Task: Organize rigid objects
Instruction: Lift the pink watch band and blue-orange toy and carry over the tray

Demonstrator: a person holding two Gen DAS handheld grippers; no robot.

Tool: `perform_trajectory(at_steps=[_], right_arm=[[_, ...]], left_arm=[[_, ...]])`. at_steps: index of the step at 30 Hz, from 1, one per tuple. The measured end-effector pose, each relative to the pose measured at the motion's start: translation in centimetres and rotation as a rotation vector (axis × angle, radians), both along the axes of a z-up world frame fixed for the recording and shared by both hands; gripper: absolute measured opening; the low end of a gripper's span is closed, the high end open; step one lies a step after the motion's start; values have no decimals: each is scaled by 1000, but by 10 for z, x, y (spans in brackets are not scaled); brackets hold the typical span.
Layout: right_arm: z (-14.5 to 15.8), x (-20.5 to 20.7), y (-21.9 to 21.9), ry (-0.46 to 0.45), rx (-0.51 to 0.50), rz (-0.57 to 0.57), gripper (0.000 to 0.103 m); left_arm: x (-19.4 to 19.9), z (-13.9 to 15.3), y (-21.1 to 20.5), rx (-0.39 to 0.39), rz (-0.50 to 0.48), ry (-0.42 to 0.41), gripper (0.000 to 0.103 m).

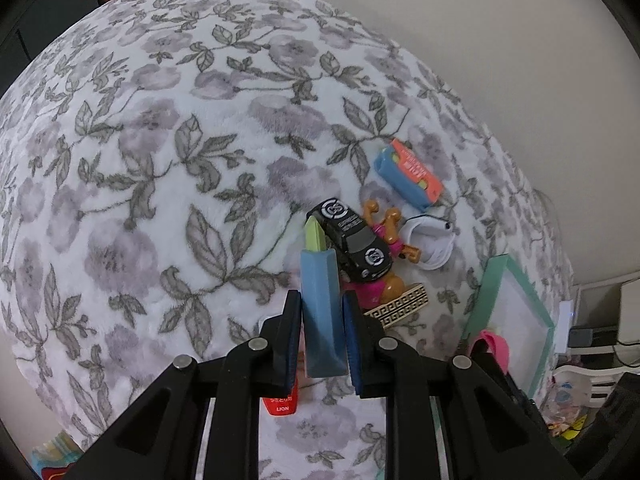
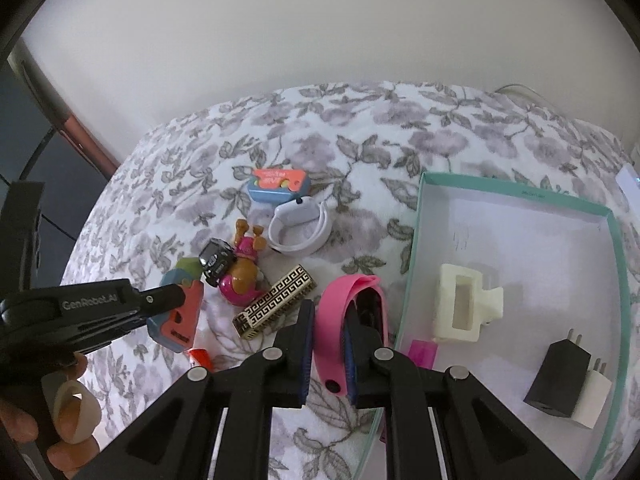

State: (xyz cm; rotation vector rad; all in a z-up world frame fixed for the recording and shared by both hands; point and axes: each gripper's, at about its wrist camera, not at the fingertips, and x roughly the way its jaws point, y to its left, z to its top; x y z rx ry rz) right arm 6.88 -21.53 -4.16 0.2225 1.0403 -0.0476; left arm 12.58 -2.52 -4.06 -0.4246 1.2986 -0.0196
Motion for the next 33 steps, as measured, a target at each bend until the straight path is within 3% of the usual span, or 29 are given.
perform_trajectory(at_steps=[8,19,26,33], right_arm=[[17,-5,-8,-50,26,-23,14],[82,-35,-49,-222,-59,-163,14],[83,-52,-90,-224,-120,-289,14],[67,-64,-125,-178,-209,-375,14]], left_arm=[[-5,28,2,-29,5,-79,21],[-15,71,-20,-96,-65,-255,21],[-24,83,-59,-121,-166,-321,21],[-44,77,-124,-91,-336,-349,21]])
